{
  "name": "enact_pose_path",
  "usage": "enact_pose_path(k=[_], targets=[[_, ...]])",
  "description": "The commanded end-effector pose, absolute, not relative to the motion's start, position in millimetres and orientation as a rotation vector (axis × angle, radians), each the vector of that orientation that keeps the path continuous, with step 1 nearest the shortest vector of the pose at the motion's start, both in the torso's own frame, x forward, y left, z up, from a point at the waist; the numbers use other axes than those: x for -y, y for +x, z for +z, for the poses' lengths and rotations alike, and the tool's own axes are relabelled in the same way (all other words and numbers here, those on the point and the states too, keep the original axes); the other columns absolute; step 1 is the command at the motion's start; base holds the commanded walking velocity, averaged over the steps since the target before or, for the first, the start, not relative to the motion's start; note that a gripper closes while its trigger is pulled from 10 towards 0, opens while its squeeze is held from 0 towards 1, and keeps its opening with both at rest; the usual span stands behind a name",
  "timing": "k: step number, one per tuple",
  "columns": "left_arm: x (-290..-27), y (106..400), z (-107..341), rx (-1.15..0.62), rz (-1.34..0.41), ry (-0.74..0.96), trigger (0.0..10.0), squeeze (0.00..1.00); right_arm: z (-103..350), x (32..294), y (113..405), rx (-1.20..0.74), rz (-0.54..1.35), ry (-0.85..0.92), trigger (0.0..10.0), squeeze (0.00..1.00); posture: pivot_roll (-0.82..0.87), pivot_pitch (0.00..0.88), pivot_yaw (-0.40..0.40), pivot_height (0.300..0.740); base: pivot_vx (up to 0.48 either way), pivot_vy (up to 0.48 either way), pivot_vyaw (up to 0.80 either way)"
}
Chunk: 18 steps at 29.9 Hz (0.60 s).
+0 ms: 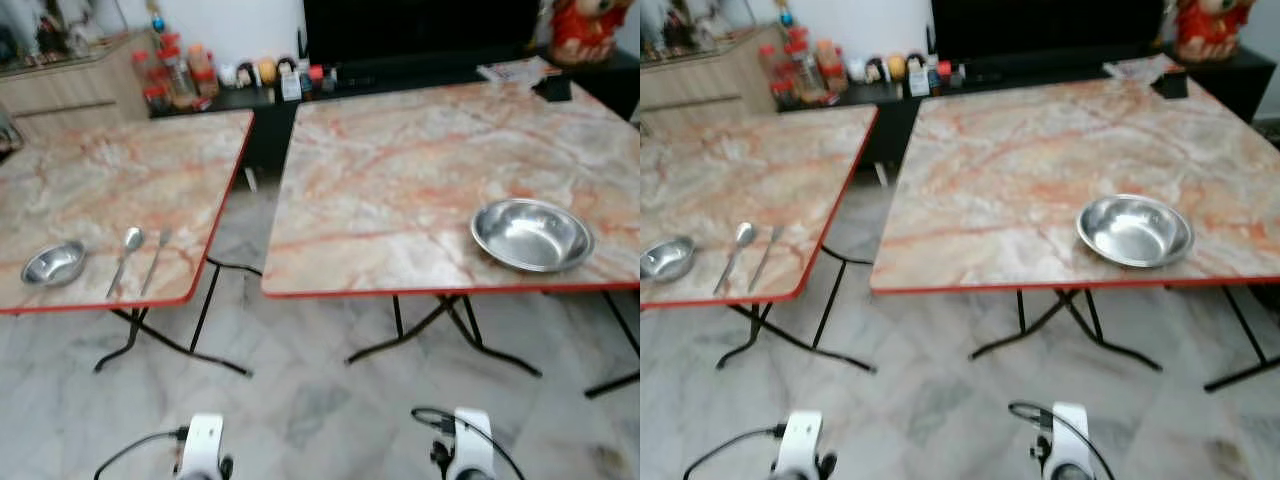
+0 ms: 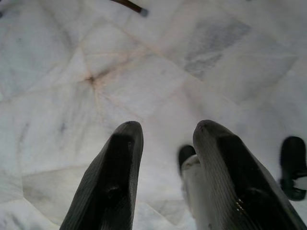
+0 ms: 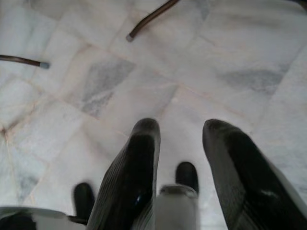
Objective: Setting the table
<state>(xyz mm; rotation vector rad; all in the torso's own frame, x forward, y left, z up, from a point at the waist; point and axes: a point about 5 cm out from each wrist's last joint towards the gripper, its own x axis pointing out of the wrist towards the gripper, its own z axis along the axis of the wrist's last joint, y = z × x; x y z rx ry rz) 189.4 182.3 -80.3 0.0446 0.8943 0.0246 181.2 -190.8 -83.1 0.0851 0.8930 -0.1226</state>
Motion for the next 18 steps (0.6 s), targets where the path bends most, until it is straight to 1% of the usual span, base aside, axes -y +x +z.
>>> enact_pose_path(k=[1, 18], targets=[[-195.6, 186.4, -80.4, -0.91, 0.053, 0.068, 10.0, 0.0, -82.3, 179.2, 185.7, -0.883, -0.102, 0.111, 10.0, 0.0, -0.18, 0.0, 0.083, 0.74, 0.0, 0.48, 0.0], [-194.4, 188.5, -79.6, -0.906, 0.062, 0.074, 10.0, 0.0, -80.5, 177.3, 189.6, -0.873, -0.083, 0.109, 10.0, 0.0, -0.18, 0.0, 0.08, 0.74, 0.0, 0.48, 0.0]])
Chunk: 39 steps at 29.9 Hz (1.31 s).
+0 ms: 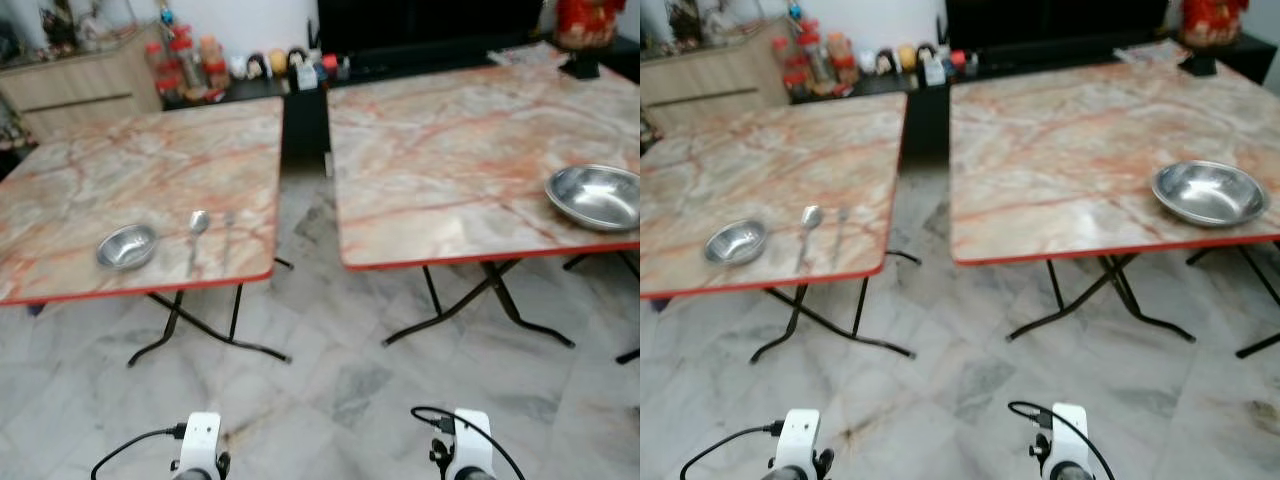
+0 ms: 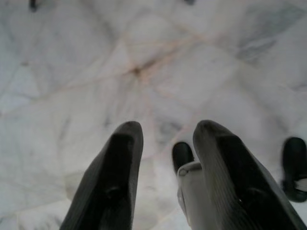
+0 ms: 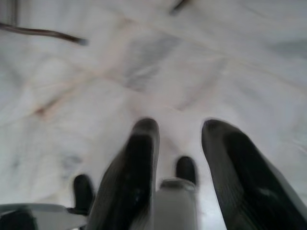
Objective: Setting the table
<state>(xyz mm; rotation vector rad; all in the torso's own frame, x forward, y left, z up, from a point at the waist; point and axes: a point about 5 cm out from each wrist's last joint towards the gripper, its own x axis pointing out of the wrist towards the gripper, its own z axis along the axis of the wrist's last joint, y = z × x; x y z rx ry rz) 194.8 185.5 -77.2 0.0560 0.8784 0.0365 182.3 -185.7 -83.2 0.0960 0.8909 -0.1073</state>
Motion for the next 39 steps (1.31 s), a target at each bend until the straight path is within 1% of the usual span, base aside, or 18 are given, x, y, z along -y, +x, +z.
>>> enact_pose_path(k=[1, 18, 29, 32, 34, 39], targets=[[-194.2, 188.7, -79.5, -0.905, 0.063, 0.074, 10.0, 0.0, -80.2, 177.2, 190.3, -0.871, -0.083, 0.11, 10.0, 0.0, -0.18, 0.0, 0.08, 0.74, 0.0, 0.48, 0.0], [-195.1, 186.5, -80.5, -0.912, 0.078, 0.089, 10.0, 0.0, -80.8, 177.1, 188.6, -0.866, -0.087, 0.122, 10.0, 0.0, -0.18, 0.0, 0.077, 0.74, 0.0, 0.458, 0.0], [-190.4, 190.2, -78.8, -0.885, 0.055, 0.098, 10.0, 0.0, -79.8, 175.8, 190.7, -0.86, -0.08, 0.127, 10.0, 0.0, -0.18, 0.0, 0.074, 0.74, 0.0, 0.0, 0.0], [-190.2, 190.7, -78.7, -0.886, 0.074, 0.054, 10.0, 0.0, -80.0, 175.9, 190.4, -0.861, -0.076, 0.121, 10.0, 0.0, -0.17, 0.0, 0.072, 0.74, 0.0, 0.0, 0.0], [-190.6, 190.3, -79.0, -0.893, 0.07, 0.065, 10.0, 0.0, -80.1, 175.7, 190.1, -0.862, -0.075, 0.12, 10.0, 0.0, -0.17, 0.0, 0.072, 0.74, 0.0, 0.0, 0.0], [-191.1, 189.3, -79.5, -0.899, 0.073, 0.071, 10.0, 0.0, -80.5, 175.3, 189.5, -0.867, -0.075, 0.122, 10.0, 0.0, -0.17, 0.0, 0.075, 0.74, 0.295, 0.0, 0.0]])
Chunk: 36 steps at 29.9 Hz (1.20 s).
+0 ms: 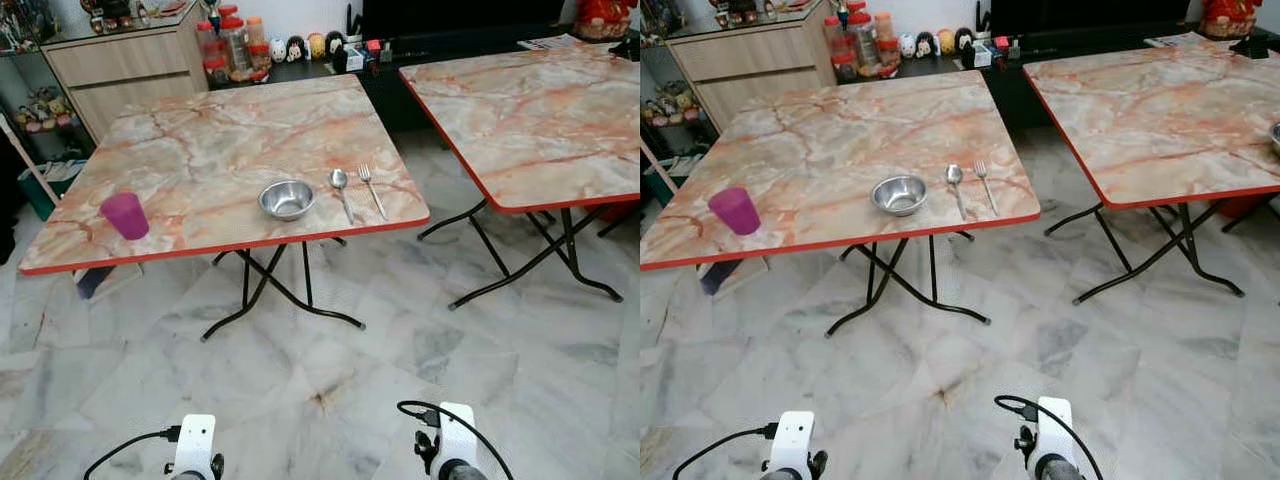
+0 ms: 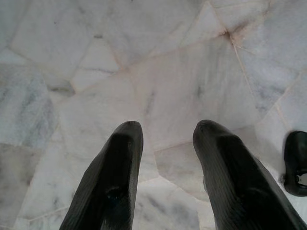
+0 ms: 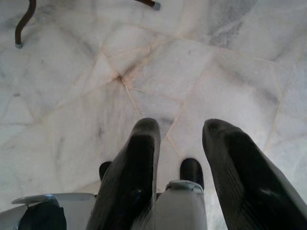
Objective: Setting the table
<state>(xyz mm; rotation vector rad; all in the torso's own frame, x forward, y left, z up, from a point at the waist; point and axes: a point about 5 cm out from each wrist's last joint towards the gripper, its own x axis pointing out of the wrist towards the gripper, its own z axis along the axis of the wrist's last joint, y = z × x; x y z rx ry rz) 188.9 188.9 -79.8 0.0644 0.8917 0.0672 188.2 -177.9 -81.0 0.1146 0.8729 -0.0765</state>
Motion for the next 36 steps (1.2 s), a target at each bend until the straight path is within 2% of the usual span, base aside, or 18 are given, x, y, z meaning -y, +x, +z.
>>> enact_pose_path(k=[1, 36], targets=[[-191.1, 189.1, -79.6, -0.9, 0.073, 0.072, 10.0, 0.0, -80.7, 175.2, 189.3, -0.868, -0.075, 0.122, 10.0, 0.0, -0.17, 0.0, 0.075, 0.74, 0.337, 0.0, 0.0], [-190.4, 188.1, -80.2, -0.904, 0.042, 0.089, 10.0, 0.0, -81.6, 174.5, 188.0, -0.883, -0.058, 0.11, 10.0, 0.0, -0.19, 0.0, 0.084, 0.74, 0.394, 0.0, 0.0]])
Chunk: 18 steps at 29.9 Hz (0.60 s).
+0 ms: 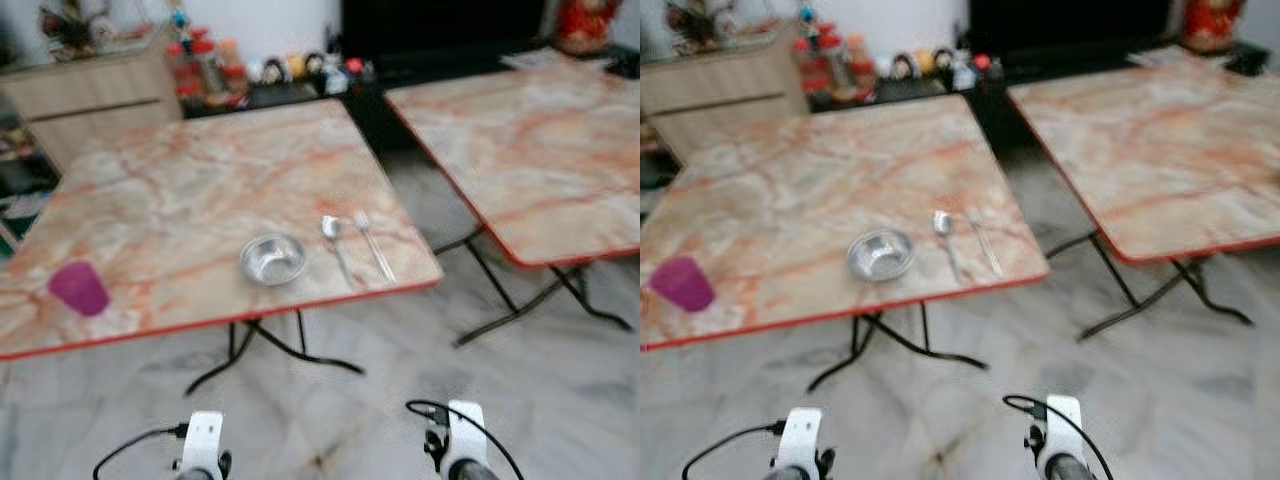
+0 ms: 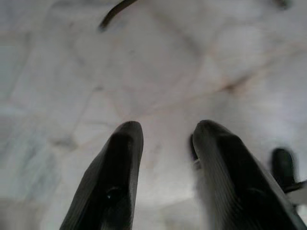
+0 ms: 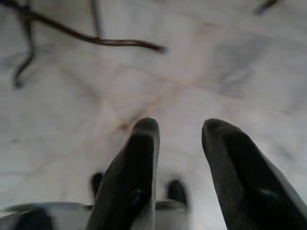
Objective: Setting the table
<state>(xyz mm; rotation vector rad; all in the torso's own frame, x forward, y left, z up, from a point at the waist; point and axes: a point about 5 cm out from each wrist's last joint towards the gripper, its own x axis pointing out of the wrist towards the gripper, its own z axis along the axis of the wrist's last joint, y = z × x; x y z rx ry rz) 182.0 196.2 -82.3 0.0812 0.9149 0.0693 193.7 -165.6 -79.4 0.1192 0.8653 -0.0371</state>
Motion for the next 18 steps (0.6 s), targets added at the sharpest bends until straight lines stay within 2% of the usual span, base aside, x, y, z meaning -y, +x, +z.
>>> enact_pose_path(k=[1, 5, 18], targets=[[-190, 188, -80, -0.905, 0.042, 0.089, 10.0, 0.0, -82, 174, 188, -0.883, -0.057, 0.11, 10.0, 0.0, -0.19, 0.0, 0.084, 0.74, 0.398, 0.0, 0.0], [-191, 186, -81, -0.916, 0.041, 0.084, 10.0, 0.0, -82, 174, 188, -0.884, -0.052, 0.115, 10.0, 0.0, -0.18, 0.0, 0.08, 0.74, 0.3, 0.0, 0.0], [-199, 174, -85, -0.919, 0.099, 0.062, 10.0, 0.0, -83, 169, 187, -0.891, -0.038, 0.12, 10.0, 0.0, -0.15, 0.0, 0.067, 0.74, 0.0, 0.0, 0.0]])
